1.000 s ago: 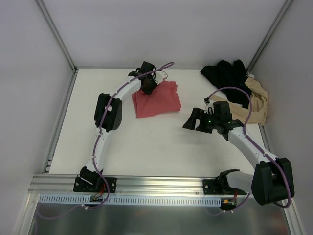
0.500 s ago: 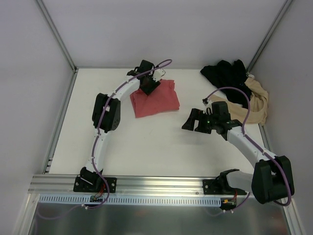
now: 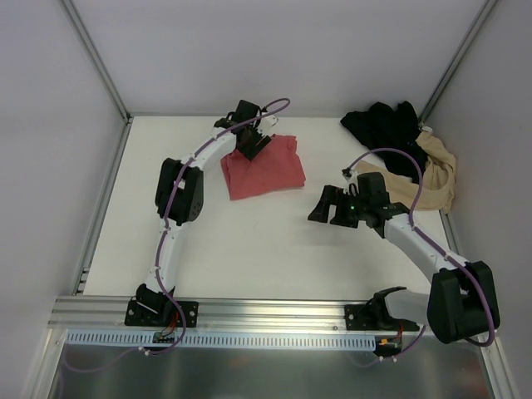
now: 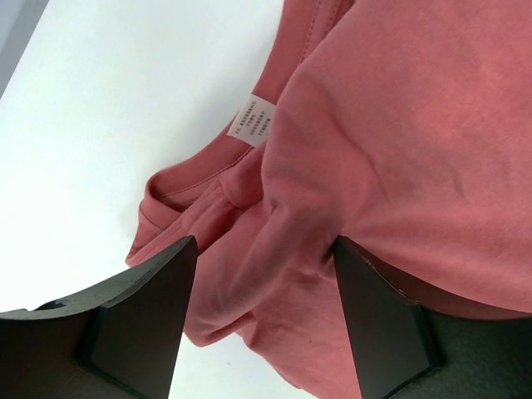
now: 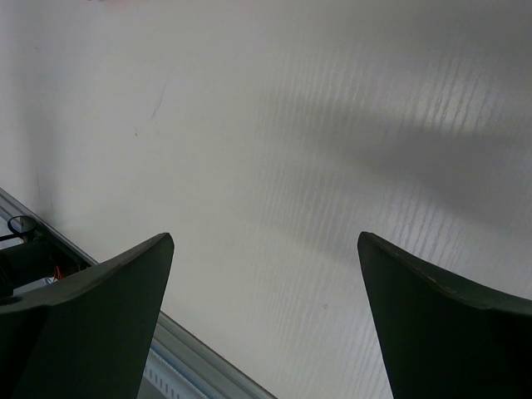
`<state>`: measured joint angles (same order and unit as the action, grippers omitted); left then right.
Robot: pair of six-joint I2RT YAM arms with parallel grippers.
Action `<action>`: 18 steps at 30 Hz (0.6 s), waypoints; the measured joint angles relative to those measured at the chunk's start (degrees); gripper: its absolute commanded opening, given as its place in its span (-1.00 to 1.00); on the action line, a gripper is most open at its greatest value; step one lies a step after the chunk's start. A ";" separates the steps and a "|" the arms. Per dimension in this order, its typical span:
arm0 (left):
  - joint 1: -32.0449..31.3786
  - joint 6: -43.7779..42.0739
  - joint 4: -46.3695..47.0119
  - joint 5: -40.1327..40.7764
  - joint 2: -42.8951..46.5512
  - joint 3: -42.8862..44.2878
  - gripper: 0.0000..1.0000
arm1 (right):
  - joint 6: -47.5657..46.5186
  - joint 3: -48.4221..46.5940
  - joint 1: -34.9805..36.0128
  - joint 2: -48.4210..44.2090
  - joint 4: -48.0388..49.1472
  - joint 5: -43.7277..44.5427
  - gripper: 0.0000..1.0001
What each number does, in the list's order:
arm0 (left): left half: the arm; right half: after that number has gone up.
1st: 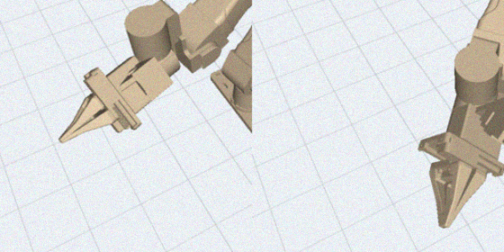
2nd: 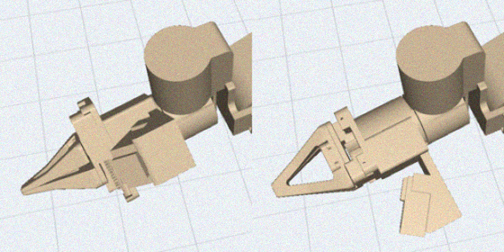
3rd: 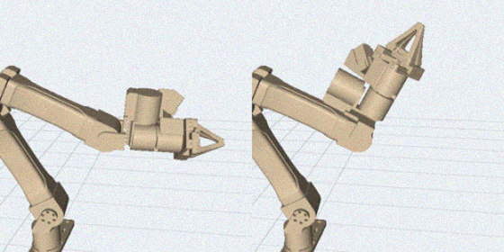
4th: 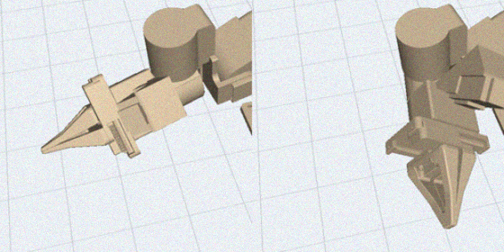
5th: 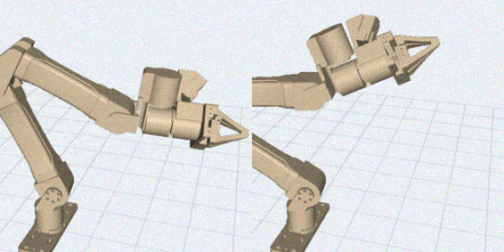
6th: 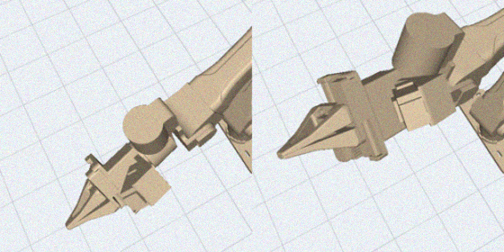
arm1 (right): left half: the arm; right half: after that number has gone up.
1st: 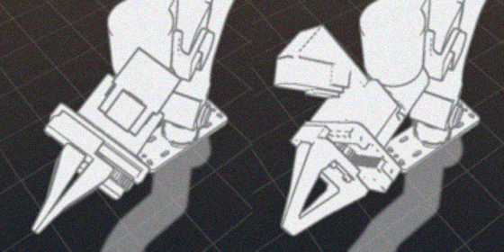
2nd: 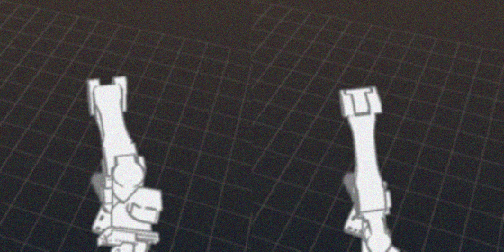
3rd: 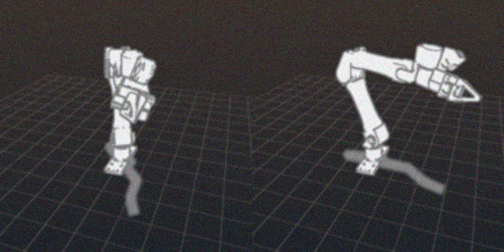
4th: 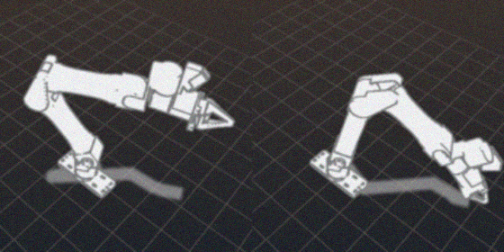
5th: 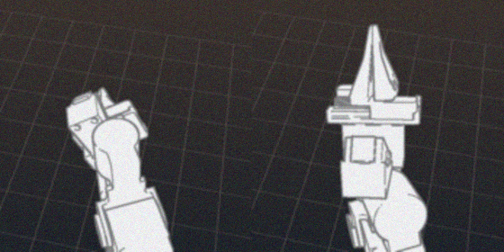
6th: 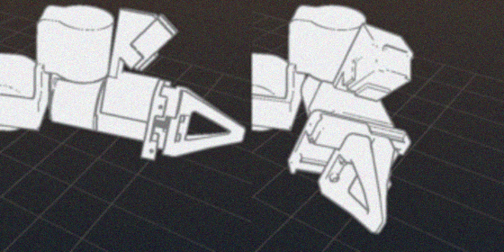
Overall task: Fold and stack the t-shirts
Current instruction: Fold the long partially folded tshirt into a neat square
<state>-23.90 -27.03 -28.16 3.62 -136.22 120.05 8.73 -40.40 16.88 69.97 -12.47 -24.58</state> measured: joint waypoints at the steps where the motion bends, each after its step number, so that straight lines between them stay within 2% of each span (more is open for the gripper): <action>1: 0.09 0.00 0.00 0.13 0.04 0.00 0.36 | 0.00 0.00 0.04 0.15 -0.02 0.09 0.99; 18: 2.71 0.24 -0.28 1.44 3.34 -1.62 0.34 | 0.00 -0.02 1.99 1.33 -0.02 1.46 0.99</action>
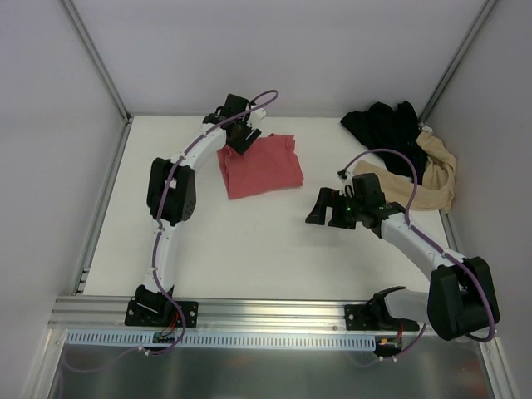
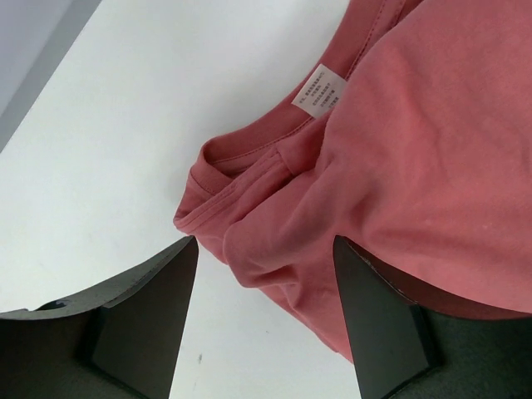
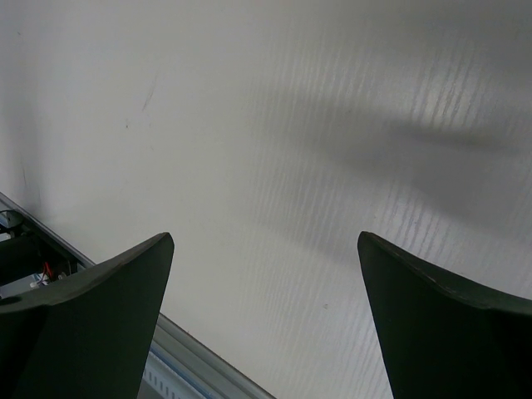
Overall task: Fold and stack the t-shirts
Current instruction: Fold the long partially folded tshirt into a neat square
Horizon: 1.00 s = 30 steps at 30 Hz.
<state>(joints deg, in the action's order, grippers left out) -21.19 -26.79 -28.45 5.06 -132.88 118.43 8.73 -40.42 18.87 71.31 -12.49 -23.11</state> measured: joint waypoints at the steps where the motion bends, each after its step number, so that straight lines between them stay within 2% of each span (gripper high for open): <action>1: 0.33 0.02 -0.11 -0.02 0.02 0.00 0.34 | 0.00 0.00 0.20 0.07 0.00 0.15 0.99; 6: 0.57 0.17 -0.72 -0.07 0.02 0.00 0.29 | 0.00 0.00 0.96 0.37 0.00 0.42 0.99; 9: 0.70 0.50 -1.09 -0.39 0.02 0.00 -0.35 | 0.00 0.00 1.09 0.39 0.00 0.63 0.99; 10: 0.72 0.70 -1.22 -0.55 0.02 0.00 -0.70 | 0.00 0.00 1.11 0.42 -0.02 0.70 0.99; 12: 0.96 0.76 -1.51 -1.09 0.02 0.00 -0.97 | 0.00 0.00 1.18 0.44 0.00 0.85 0.99; 30: 2.12 2.25 -0.92 0.39 0.02 -0.31 -1.00 | 0.04 -0.04 1.90 1.60 0.02 1.29 0.99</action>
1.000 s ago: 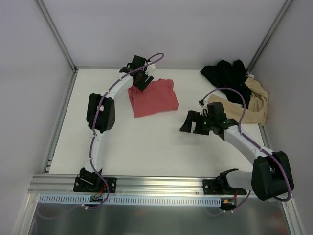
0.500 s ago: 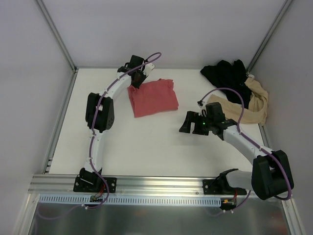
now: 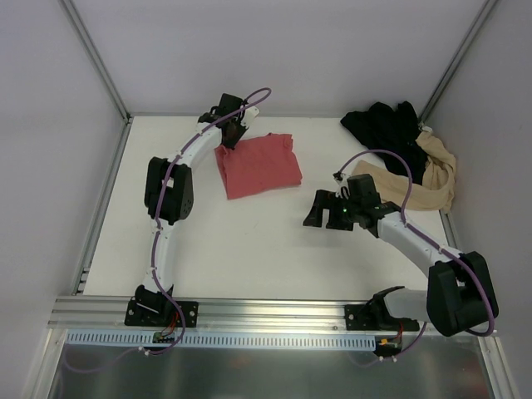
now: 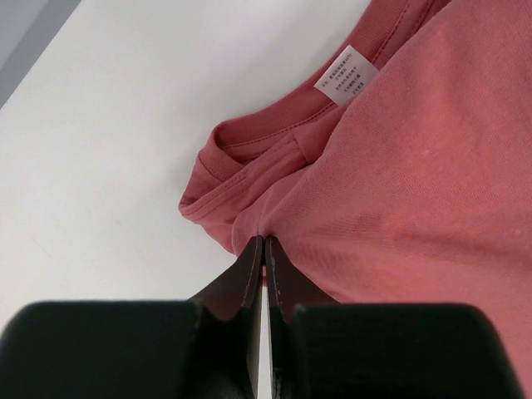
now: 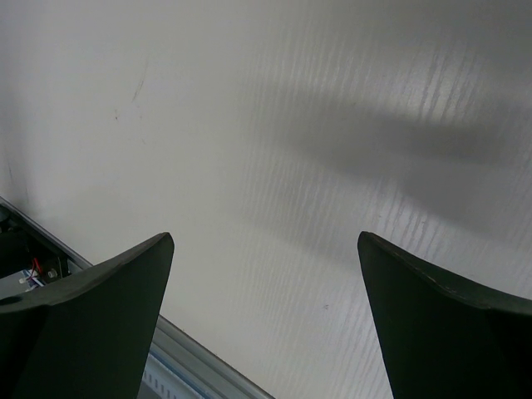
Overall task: Fold and stack the t-shirts
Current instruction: Fold the long partially folded tshirt into a neat square
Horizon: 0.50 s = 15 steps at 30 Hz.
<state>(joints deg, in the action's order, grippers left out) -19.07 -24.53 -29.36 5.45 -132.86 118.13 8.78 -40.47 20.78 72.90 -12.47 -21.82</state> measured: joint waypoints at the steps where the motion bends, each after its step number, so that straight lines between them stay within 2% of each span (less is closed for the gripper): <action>1: 0.04 0.11 0.00 0.28 0.00 -0.04 -1.00 | 0.02 0.00 0.15 0.04 0.02 0.00 0.99; 15: 0.02 1.44 -0.48 1.29 2.43 -0.68 -1.00 | 0.28 -0.02 1.14 1.42 0.26 -0.02 0.99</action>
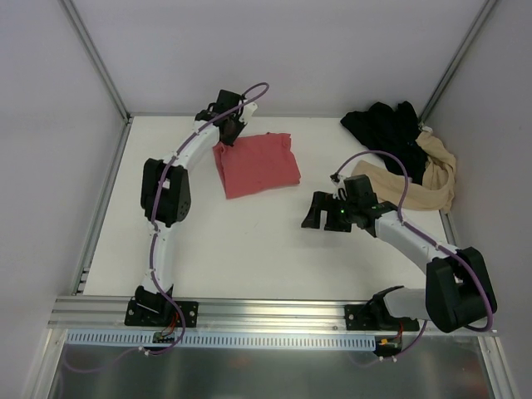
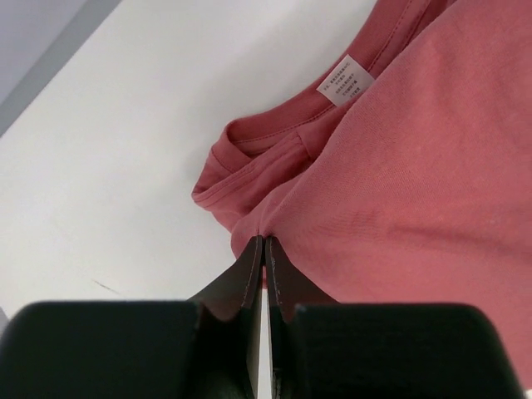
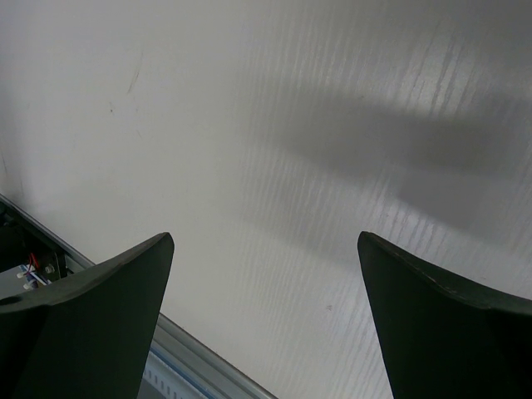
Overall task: Fold and stack the t-shirts
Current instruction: Fold the long partially folded tshirt into a neat square
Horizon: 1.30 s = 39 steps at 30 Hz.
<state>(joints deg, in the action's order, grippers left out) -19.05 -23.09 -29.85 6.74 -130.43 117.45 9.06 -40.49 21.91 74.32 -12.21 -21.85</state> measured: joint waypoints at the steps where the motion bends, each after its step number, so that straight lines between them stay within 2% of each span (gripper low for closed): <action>1: 0.00 0.00 -0.13 0.02 0.50 0.00 -1.00 | 0.04 0.00 0.13 0.04 0.00 0.02 0.99; 14: 0.00 -0.11 -0.70 3.50 3.54 -0.22 -1.00 | 0.57 0.00 0.98 0.11 0.00 0.02 0.99; 17: 0.02 -0.26 -0.81 5.75 3.17 -0.20 -0.91 | 0.55 0.00 1.01 0.11 -0.02 0.02 0.99; 19: 0.04 -0.26 -0.87 7.48 2.23 -0.02 -0.76 | 0.52 0.00 1.01 0.11 -0.02 0.02 0.99; 20: 0.13 -0.20 -0.81 8.35 1.40 0.26 -0.61 | 0.48 0.00 1.01 0.11 -0.02 0.02 0.99; 21: 0.20 -0.09 -0.66 9.16 0.61 0.42 -0.08 | 0.44 0.00 1.01 0.11 -0.02 0.04 0.99; 22: 0.39 -0.24 -0.46 10.05 -0.33 0.42 0.20 | 0.39 0.00 1.01 0.11 -0.04 0.04 0.99; 23: 0.57 0.59 -0.31 11.28 -1.62 0.42 0.91 | 0.33 0.00 1.01 0.11 -0.04 0.07 0.99; 24: 0.76 0.22 -0.24 11.80 -2.12 0.42 0.97 | 0.33 0.00 1.03 0.11 -0.07 0.07 0.99; 33: 2.23 2.29 6.75 23.91 -6.10 -1.27 0.97 | 0.33 0.00 1.03 -0.22 -0.33 0.04 0.99; 36: 2.27 4.90 13.25 26.58 -1.99 -9.51 0.97 | 0.33 0.00 1.03 -1.27 -0.52 0.02 0.99; 39: 2.27 8.02 16.90 26.62 6.08 -19.89 0.97 | 0.35 0.02 1.18 -2.49 -0.59 -0.02 0.99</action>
<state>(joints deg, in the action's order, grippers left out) -16.78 -15.07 -12.95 33.36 -124.36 97.56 9.41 -40.47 23.09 71.83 -12.80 -21.87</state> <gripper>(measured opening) 0.986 0.993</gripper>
